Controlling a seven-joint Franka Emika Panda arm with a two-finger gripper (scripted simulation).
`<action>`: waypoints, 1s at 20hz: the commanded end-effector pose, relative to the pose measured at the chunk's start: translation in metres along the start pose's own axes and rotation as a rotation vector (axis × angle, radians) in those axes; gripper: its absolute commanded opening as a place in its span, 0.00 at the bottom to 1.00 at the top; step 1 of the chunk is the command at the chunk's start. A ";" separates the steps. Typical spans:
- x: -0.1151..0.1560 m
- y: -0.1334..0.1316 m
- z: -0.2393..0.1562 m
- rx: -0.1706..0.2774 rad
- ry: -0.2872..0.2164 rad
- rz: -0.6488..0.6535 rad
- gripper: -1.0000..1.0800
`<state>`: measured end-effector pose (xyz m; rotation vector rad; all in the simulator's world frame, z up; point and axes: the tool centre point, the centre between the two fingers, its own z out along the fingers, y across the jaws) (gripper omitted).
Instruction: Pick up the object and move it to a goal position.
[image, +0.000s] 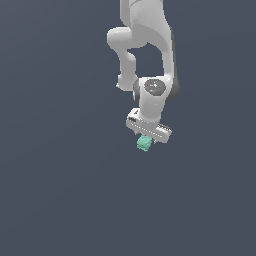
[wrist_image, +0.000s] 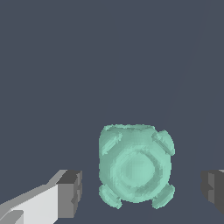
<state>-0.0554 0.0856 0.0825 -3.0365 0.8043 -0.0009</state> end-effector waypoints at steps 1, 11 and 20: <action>-0.001 0.001 0.009 -0.001 -0.001 0.001 0.96; -0.001 0.000 0.043 -0.001 0.000 0.004 0.96; -0.001 0.000 0.043 -0.001 0.000 0.004 0.00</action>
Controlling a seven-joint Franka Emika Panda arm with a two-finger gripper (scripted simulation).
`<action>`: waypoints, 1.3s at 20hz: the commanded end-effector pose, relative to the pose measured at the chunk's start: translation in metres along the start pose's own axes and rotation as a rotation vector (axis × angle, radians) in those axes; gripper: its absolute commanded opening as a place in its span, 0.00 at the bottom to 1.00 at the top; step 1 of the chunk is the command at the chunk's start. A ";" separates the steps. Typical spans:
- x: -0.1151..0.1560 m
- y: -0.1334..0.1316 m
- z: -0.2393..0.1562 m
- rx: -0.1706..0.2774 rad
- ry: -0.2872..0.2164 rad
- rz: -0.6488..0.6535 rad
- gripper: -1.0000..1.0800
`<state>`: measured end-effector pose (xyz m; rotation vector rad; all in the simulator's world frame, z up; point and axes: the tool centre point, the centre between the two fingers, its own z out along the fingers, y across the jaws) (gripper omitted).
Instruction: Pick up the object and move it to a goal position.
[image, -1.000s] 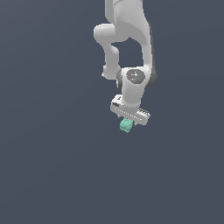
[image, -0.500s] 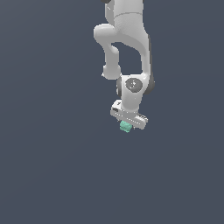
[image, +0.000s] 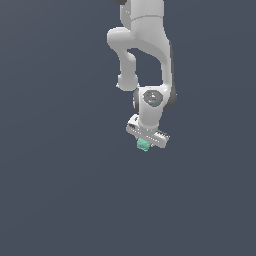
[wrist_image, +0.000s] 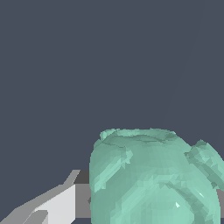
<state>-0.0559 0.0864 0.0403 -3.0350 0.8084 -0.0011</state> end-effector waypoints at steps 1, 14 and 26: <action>0.000 0.001 0.001 -0.001 0.000 0.001 0.00; 0.018 0.004 -0.020 0.045 0.035 -0.036 0.00; 0.066 0.015 -0.076 0.172 0.133 -0.135 0.00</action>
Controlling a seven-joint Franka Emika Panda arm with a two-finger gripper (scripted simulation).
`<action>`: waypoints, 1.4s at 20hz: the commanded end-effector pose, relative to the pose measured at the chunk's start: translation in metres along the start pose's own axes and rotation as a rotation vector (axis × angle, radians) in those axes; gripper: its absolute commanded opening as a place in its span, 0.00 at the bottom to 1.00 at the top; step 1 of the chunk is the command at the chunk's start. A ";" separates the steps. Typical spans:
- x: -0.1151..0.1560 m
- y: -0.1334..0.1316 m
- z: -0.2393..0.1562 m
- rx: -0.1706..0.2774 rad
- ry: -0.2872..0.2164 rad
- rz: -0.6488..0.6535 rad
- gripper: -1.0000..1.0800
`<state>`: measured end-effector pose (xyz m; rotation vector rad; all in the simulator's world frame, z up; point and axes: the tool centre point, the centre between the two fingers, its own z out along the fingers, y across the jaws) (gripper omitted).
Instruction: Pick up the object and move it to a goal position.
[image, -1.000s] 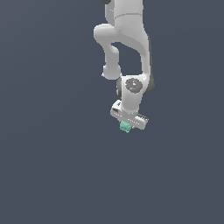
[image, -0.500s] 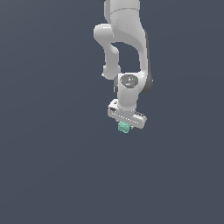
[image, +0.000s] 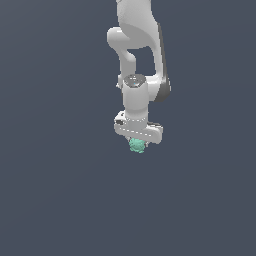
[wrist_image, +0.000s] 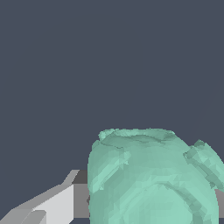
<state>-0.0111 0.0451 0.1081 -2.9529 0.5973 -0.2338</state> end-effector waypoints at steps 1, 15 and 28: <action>0.012 0.002 -0.012 0.029 0.023 -0.023 0.00; 0.064 0.014 -0.074 0.171 0.127 -0.132 0.00; 0.105 0.026 -0.129 0.298 0.216 -0.228 0.00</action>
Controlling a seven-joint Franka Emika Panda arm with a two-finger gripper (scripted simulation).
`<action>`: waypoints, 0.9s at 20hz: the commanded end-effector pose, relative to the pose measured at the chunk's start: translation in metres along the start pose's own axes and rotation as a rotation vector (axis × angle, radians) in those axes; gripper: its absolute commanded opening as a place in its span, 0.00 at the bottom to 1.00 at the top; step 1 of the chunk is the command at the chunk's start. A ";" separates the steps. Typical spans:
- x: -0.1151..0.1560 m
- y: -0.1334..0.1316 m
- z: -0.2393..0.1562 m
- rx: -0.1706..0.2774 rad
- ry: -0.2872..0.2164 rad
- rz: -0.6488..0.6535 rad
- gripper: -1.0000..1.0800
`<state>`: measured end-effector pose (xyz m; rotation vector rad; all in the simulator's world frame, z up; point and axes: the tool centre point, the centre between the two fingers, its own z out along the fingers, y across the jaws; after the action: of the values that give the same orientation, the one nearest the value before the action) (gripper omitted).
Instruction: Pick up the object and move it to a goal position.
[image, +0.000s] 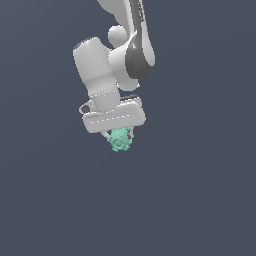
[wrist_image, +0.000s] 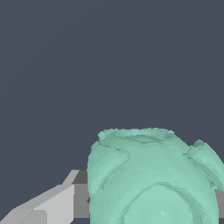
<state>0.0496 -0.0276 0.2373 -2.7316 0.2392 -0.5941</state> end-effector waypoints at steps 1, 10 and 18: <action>0.010 0.001 -0.010 0.026 0.019 -0.020 0.00; 0.047 0.008 -0.052 0.129 0.090 -0.096 0.00; 0.086 0.018 -0.101 0.245 0.171 -0.182 0.00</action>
<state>0.0793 -0.0862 0.3384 -2.5104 -0.0146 -0.8232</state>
